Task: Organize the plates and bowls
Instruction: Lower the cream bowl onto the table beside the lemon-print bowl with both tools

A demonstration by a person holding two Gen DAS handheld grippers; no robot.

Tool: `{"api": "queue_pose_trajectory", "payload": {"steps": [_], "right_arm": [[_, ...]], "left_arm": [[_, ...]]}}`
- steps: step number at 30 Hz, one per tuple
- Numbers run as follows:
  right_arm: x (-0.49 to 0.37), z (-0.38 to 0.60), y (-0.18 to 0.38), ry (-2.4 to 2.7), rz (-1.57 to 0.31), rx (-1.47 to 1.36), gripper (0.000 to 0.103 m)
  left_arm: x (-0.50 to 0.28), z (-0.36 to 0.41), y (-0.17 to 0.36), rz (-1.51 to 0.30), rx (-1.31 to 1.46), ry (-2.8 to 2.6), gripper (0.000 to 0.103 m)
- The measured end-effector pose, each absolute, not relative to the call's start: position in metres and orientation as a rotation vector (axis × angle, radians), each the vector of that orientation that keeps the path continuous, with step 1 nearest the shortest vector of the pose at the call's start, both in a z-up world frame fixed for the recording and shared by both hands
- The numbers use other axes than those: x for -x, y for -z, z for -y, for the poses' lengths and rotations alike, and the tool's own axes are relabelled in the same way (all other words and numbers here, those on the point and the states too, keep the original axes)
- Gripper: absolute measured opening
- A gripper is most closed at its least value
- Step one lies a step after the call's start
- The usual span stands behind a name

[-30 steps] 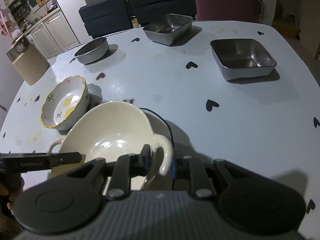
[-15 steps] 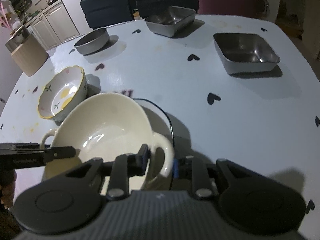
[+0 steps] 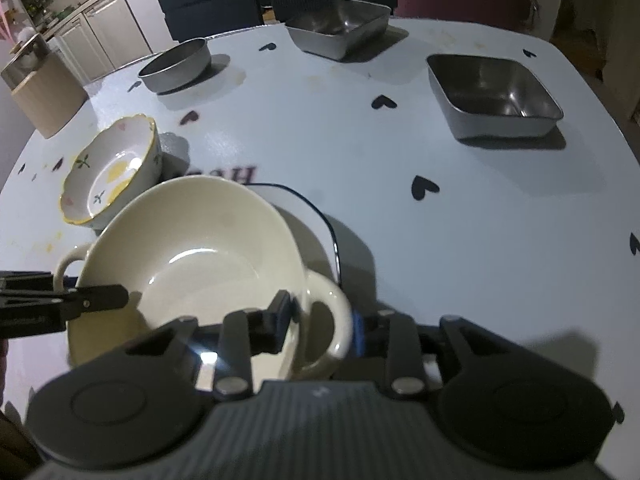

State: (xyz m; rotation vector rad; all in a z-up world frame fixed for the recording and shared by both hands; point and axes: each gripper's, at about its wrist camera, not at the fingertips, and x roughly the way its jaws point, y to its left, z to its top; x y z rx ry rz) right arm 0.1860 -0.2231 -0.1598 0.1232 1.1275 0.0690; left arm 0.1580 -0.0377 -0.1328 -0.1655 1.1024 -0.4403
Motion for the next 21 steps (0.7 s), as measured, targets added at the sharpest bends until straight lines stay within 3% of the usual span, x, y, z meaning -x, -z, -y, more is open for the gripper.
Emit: {"api": "queue_pose_trajectory", "payload": {"steps": [21], "right_arm": [[-0.1811, 0.2298, 0.1630, -0.087, -1.104, -0.160, 0.036]], "left_arm": [[-0.1576, 0.0416, 0.1295, -1.114, 0.136, 0.428, 0.034]]}}
